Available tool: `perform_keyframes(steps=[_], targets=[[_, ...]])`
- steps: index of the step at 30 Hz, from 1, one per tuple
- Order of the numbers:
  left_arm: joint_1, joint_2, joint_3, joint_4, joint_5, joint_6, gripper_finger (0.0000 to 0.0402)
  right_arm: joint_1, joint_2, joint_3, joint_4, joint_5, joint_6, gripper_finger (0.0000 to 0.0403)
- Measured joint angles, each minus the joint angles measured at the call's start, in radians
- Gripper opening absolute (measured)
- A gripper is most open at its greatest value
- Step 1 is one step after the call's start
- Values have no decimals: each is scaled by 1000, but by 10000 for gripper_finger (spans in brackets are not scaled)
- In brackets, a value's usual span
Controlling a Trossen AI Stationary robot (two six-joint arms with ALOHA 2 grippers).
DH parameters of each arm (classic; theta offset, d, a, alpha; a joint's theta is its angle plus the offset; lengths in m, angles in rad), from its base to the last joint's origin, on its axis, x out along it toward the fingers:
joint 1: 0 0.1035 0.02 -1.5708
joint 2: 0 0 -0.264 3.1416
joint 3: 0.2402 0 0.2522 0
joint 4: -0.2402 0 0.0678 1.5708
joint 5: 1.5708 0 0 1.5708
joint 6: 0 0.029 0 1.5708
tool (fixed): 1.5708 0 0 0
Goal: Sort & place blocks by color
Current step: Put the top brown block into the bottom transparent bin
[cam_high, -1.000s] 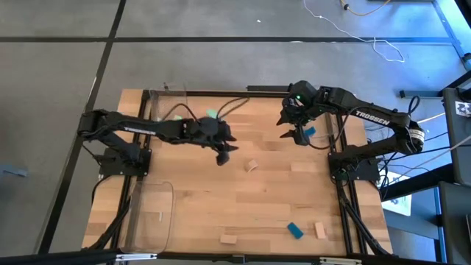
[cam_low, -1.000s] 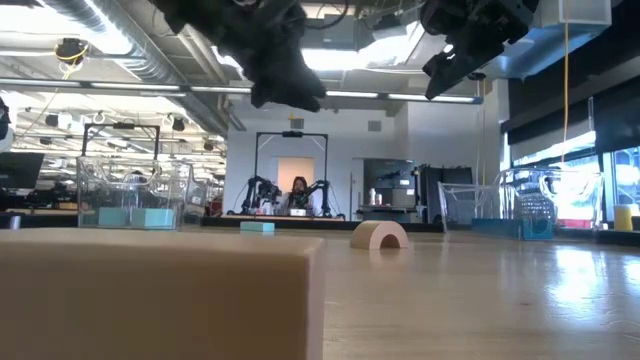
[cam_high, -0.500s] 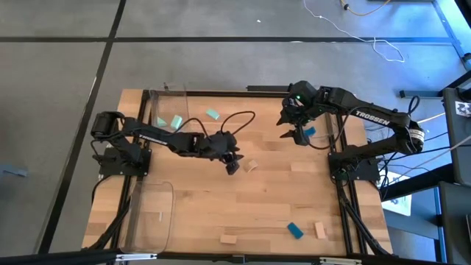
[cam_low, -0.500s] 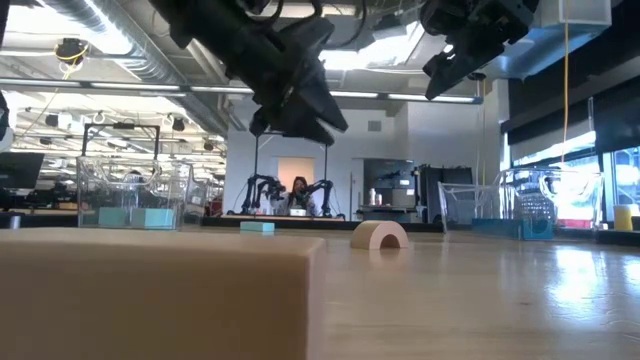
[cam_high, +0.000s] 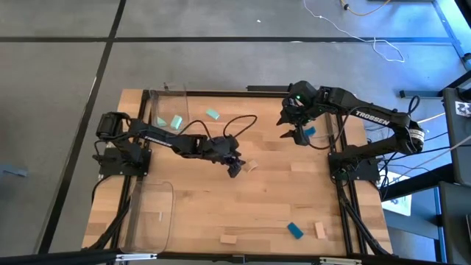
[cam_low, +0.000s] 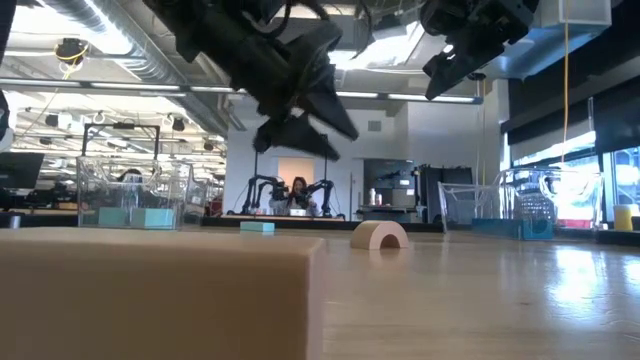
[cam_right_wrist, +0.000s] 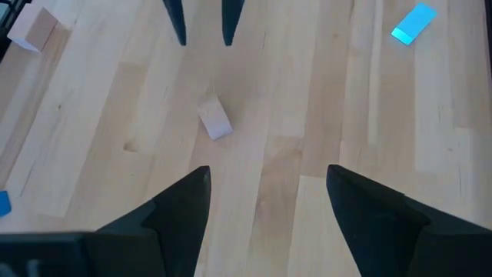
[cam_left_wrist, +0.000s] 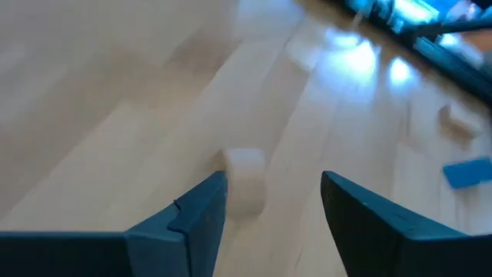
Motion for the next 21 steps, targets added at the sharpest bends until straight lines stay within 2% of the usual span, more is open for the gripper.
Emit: perform_keyframes(steps=[5, 7, 12, 21], targets=[[0, 68, 0, 58, 35, 10, 233, 0, 0, 0, 8, 0, 0, 259], [0, 109, 4, 132, 33, 54, 237, 0, 0, 0, 9, 0, 0, 259], [-9, 183, 12, 199, 26, 98, 239, 0, 0, 0, 9, 0, 0, 259], [-29, 266, 72, 182, -71, 150, 240, 0, 0, 0, 16, 0, 0, 259]])
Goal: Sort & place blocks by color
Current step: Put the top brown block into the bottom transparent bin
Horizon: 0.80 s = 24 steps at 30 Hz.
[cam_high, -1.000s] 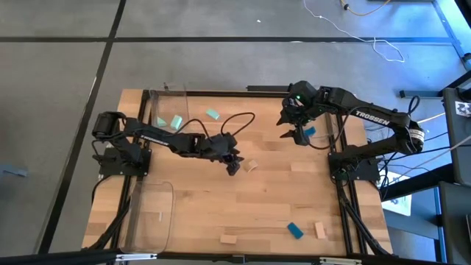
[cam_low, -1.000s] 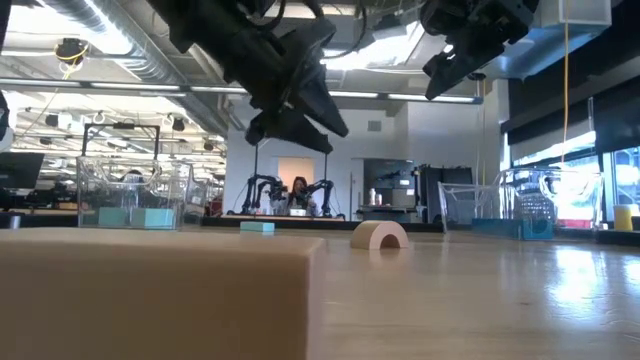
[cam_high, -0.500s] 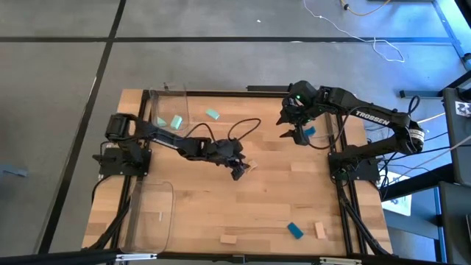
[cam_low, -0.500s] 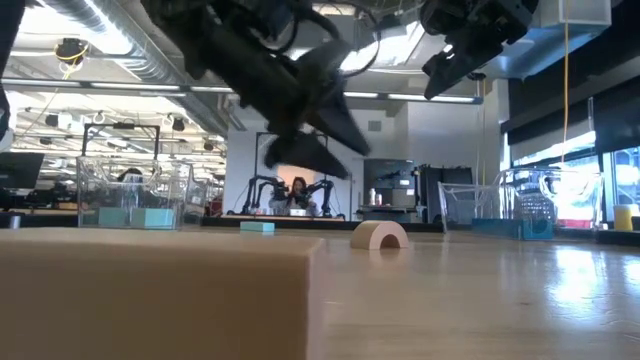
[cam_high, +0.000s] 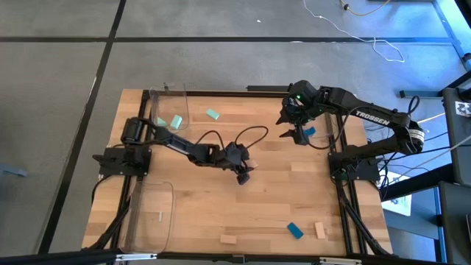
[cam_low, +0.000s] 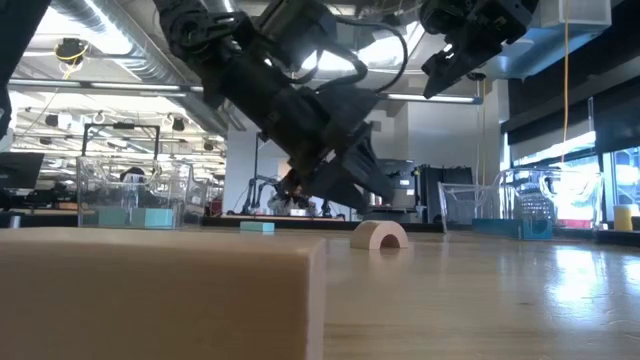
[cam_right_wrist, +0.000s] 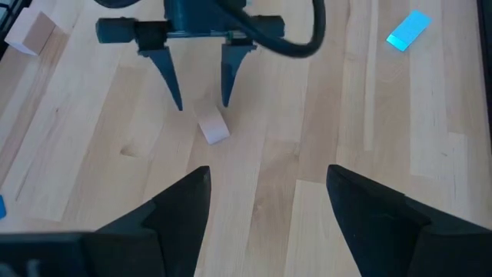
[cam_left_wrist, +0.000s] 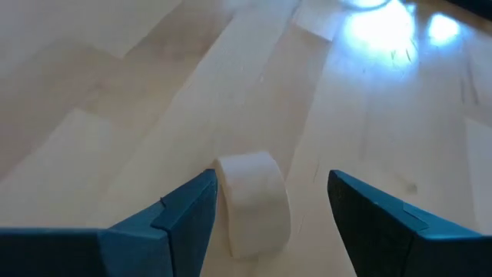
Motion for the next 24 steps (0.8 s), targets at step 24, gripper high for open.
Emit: perform_keyframes(steps=[24], targets=[[-10, 26, 2, -45, -59, -70, 240, 0, 0, 0, 7, 0, 0, 259]])
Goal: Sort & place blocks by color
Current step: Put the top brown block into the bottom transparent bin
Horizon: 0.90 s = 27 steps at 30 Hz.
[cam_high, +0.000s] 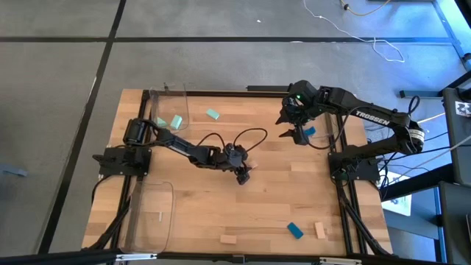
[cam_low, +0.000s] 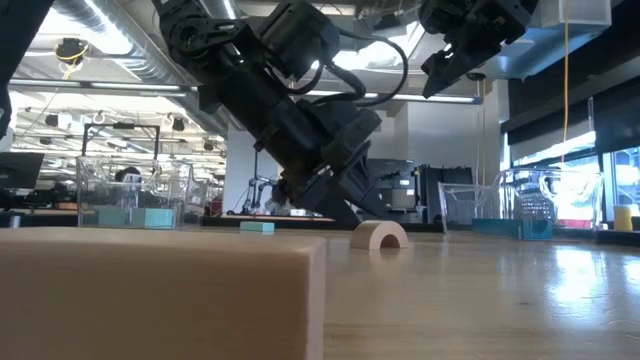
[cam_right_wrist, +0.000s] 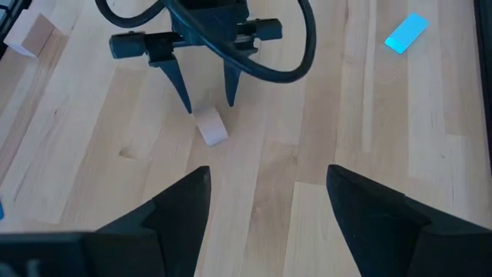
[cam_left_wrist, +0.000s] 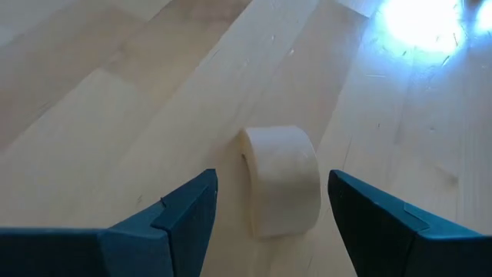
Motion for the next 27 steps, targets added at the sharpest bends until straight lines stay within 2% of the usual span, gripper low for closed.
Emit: perform_keyframes(steps=[10, 16, 27], targets=[[0, 2, 0, 12, 18, 0, 240, 0, 0, 0, 0, 0, 0, 259], [1, 55, 41, 29, 53, 0, 240, 0, 0, 0, 2, 0, 0, 259], [18, 59, 48, -39, 52, 10, 240, 0, 0, 0, 15, 0, 0, 259]])
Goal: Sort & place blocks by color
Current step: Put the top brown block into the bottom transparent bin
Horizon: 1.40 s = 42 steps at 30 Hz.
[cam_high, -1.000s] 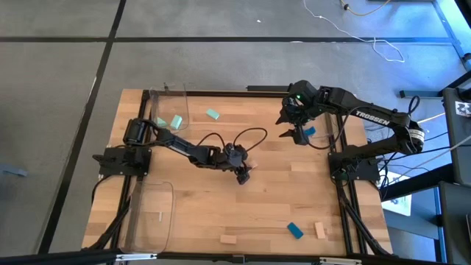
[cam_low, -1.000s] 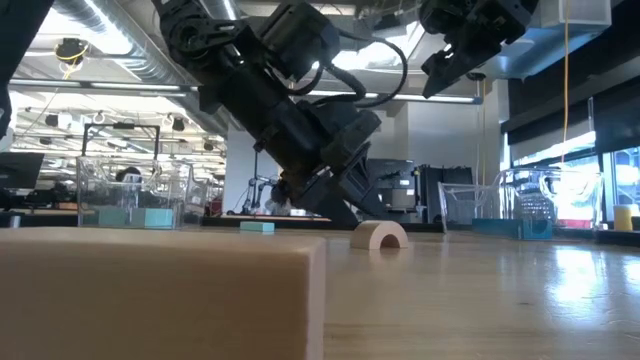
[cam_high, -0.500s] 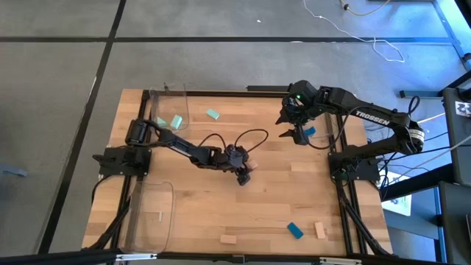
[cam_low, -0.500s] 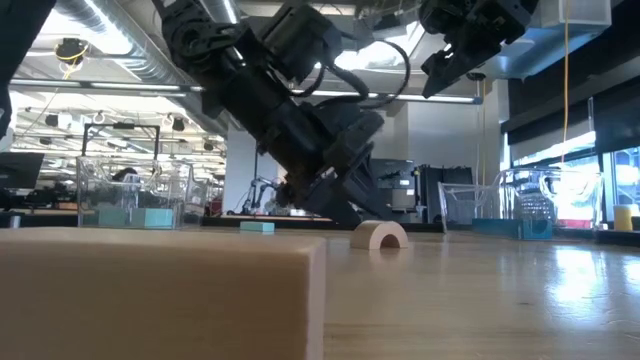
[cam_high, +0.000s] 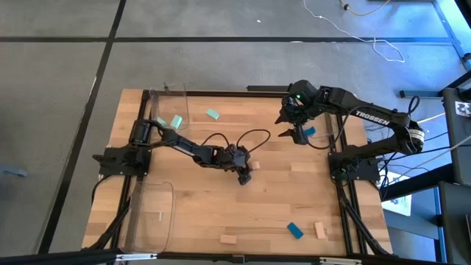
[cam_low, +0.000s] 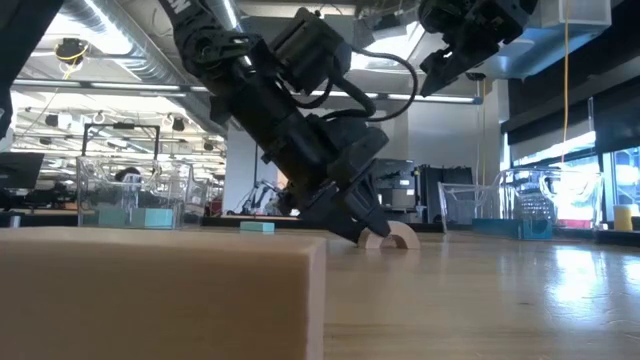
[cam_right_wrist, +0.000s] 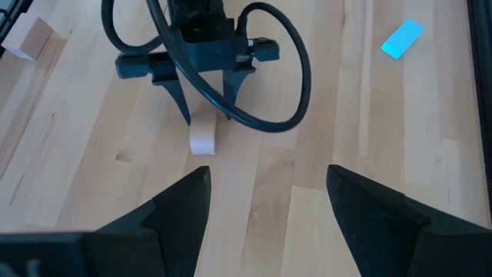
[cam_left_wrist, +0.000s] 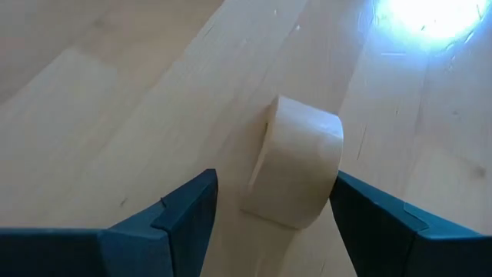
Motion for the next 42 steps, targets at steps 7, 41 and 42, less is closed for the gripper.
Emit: perform_keyframes(steps=[7, 41, 42], targets=[[-1, 31, 2, 20, -6, 2, 240, 0, 0, 0, 0, 0, 0, 259], [-1, 38, 0, 4, -1, -8, 124, 0, 0, 0, 4, 0, 0, 259], [1, 38, 0, 4, 3, -8, 124, 0, 0, 0, 4, 0, 0, 259]])
